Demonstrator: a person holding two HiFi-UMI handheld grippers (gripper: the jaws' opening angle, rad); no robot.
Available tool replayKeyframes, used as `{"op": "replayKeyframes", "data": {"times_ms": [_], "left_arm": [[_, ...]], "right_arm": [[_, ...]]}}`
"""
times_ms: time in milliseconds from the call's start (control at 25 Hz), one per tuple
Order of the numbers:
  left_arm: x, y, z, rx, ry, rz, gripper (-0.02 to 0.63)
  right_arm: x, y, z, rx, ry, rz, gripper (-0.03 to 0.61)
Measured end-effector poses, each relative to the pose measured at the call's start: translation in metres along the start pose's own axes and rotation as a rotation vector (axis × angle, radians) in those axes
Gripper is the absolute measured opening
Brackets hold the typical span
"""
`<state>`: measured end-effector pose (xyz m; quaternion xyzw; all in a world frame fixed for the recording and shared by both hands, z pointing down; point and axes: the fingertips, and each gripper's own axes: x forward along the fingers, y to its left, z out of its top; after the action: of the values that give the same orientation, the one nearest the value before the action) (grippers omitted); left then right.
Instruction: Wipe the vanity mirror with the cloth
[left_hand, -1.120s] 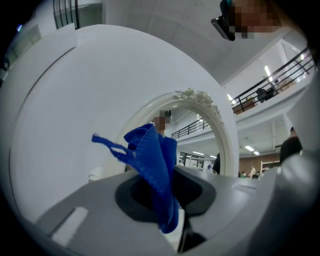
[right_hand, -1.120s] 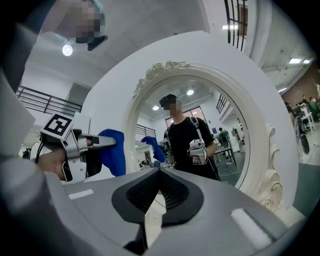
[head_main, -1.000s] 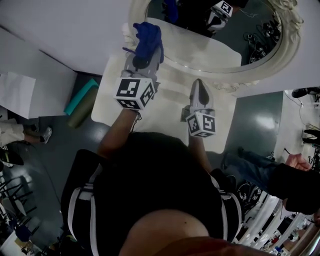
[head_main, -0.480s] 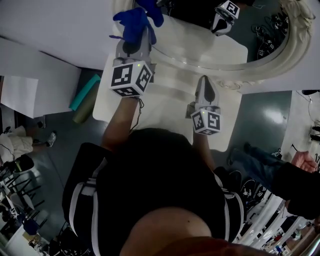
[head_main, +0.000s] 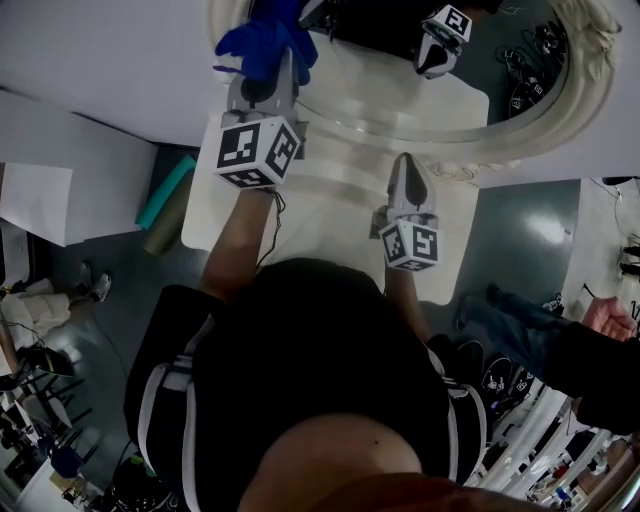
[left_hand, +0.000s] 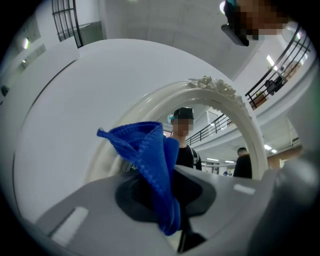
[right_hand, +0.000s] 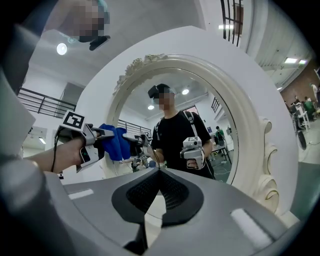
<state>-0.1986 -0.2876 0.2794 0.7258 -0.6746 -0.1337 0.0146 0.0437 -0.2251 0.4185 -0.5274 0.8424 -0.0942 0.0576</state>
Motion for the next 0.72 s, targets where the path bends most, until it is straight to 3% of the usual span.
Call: {"op": "replayKeyframes", "data": {"times_ms": [720], "left_arm": [[0.009, -0.004, 0.011, 0.000, -0.024, -0.027, 0.066]], "right_arm": [[0.001, -0.004, -0.003, 0.006, 0.003, 0.000, 0.000]]}}
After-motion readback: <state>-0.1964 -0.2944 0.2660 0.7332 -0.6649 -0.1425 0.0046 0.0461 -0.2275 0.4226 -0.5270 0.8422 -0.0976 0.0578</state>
